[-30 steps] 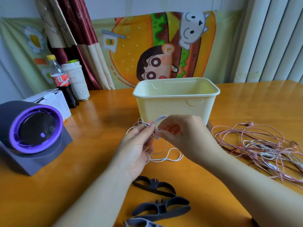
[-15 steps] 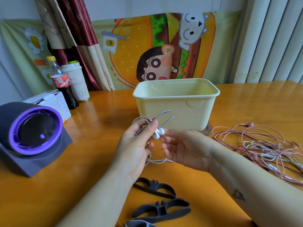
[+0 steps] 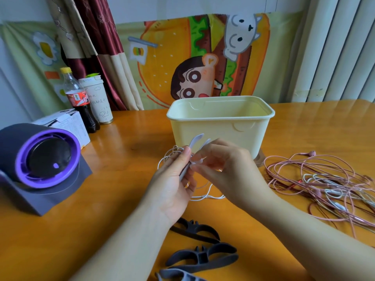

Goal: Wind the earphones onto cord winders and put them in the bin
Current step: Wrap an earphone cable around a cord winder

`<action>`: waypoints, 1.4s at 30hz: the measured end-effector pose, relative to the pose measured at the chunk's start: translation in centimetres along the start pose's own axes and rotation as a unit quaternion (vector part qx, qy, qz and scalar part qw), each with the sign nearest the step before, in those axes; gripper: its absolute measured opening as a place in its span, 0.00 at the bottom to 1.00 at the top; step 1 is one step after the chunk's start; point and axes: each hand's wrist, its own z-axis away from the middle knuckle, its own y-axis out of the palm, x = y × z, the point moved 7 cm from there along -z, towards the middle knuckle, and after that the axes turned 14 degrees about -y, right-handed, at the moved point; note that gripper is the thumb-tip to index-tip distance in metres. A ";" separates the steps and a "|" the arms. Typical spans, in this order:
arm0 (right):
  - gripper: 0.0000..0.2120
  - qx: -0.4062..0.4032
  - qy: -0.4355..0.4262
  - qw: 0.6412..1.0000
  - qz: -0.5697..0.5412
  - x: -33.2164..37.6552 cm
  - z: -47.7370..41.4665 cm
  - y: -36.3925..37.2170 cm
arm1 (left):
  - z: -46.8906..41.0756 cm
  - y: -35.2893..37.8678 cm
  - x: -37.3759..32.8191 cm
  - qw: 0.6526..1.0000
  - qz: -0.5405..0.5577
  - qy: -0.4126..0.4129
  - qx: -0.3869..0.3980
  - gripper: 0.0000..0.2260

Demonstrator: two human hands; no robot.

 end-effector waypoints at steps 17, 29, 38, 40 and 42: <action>0.02 -0.034 0.197 0.944 -0.261 -2.4 0.9 0.4 | 0.0 -0.3 -0.8 0.989 -0.103 0.098 -0.033 0.05; 0.17 -0.094 0.256 0.882 -0.383 -3.0 1.2 0.4 | 0.4 -0.2 -2.4 0.951 -0.230 0.206 -0.035 0.12; 0.23 -0.088 0.241 0.887 -0.383 -2.9 1.1 0.0 | 0.5 0.2 -2.5 0.943 -0.262 0.205 -0.013 0.06; 0.23 -0.083 0.237 0.894 -0.371 -2.9 1.0 -0.1 | 0.4 0.0 -2.6 0.944 -0.260 0.203 -0.015 0.06; 0.24 -0.075 0.236 0.900 -0.360 -2.8 0.8 -0.2 | 0.4 0.0 -2.5 0.944 -0.261 0.201 -0.016 0.07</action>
